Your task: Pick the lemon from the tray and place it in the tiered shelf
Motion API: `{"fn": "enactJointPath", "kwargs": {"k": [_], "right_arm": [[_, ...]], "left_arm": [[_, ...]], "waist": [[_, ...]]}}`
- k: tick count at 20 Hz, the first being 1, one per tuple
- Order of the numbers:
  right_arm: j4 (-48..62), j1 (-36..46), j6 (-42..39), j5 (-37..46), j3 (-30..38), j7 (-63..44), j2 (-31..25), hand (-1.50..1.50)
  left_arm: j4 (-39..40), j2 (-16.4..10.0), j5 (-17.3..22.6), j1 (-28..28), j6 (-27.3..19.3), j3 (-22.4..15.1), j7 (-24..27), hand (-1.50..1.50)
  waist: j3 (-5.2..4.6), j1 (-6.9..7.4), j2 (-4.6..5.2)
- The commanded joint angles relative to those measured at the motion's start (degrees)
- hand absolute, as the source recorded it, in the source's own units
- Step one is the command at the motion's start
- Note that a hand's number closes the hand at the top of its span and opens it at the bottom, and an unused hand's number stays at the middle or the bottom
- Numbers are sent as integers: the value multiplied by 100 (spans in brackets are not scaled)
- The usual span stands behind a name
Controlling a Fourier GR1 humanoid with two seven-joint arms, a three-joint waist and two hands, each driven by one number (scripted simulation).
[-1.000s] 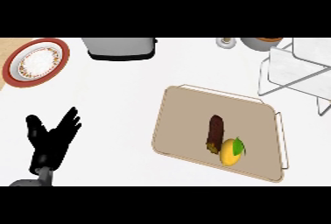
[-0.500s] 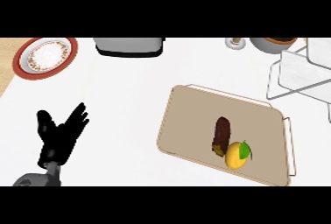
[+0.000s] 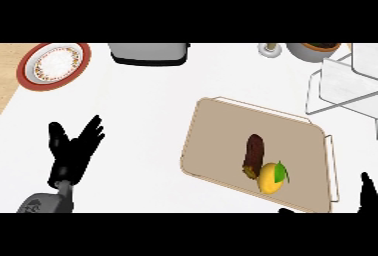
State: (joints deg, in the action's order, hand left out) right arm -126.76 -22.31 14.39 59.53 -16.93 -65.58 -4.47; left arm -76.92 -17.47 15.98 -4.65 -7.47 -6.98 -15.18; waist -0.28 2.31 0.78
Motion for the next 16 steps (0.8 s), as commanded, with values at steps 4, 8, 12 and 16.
{"fn": "enactJointPath", "kwargs": {"k": [4, 8, 12, 16], "right_arm": [[749, 1228, -1064, 700, -341, -1691, 437, -150], [1342, 1684, -818, 820, -245, -1957, 443, -150], [1634, 1663, -705, 903, -334, -1961, 446, -150], [1900, 1669, -513, 914, -267, -1920, 446, -150]], "left_arm": [[-84, -20, 52, 230, 80, 121, 81, 0], [123, 125, -50, 39, -60, 91, 44, 0], [79, 19, -9, 67, 11, 216, 38, 0], [99, -124, 117, 246, 273, 359, 107, 0]], "waist": [[16, -84, -56], [16, -149, -39], [20, -185, -57], [25, -190, -74]]}}
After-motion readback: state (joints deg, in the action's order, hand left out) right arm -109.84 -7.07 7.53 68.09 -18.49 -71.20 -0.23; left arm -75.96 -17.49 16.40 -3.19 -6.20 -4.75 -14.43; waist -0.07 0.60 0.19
